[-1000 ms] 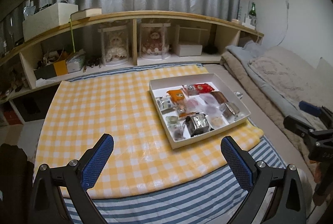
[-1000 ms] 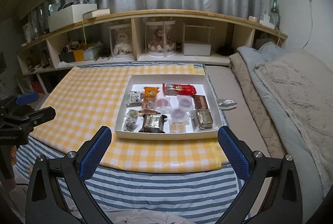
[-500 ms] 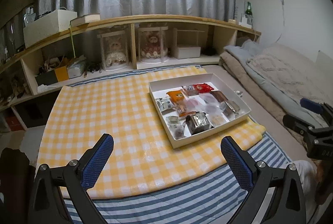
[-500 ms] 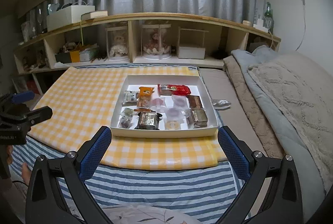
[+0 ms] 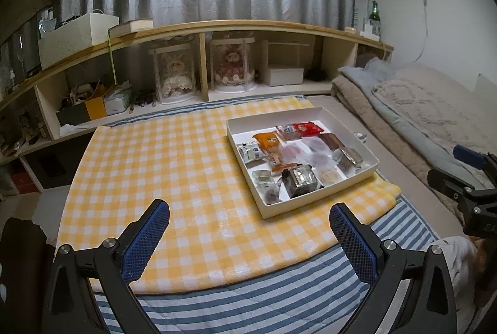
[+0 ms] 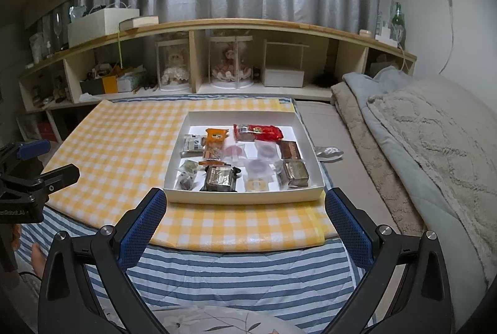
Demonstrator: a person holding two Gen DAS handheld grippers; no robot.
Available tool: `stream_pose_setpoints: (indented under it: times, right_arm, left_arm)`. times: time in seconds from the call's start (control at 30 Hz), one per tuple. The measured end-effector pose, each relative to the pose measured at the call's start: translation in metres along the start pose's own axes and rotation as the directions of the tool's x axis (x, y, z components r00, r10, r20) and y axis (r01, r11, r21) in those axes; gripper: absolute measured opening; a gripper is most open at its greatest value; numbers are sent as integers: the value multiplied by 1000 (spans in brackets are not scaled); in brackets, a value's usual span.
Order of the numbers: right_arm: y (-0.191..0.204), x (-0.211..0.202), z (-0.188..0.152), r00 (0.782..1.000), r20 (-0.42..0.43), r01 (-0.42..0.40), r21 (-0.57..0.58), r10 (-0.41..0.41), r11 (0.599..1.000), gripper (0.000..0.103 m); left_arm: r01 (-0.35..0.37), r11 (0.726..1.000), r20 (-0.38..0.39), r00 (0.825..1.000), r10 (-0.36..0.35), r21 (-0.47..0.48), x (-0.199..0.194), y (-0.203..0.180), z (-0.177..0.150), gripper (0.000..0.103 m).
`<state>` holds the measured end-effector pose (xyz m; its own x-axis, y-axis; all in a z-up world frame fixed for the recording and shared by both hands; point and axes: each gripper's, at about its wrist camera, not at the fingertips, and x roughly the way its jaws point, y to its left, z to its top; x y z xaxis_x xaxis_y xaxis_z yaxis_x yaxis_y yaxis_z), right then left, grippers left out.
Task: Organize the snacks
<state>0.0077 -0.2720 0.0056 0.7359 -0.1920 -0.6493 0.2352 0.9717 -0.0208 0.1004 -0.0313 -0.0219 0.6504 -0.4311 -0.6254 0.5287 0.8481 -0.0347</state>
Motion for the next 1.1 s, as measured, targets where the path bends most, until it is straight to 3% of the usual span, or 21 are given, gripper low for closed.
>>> stream_pose_setpoints:
  times: [1.1]
  right_arm:
    - [-1, 0, -3, 1000, -1, 0, 8, 0, 1000, 103]
  left_arm:
    - [-8, 1000, 6, 1000, 9, -3, -2, -8, -4, 103]
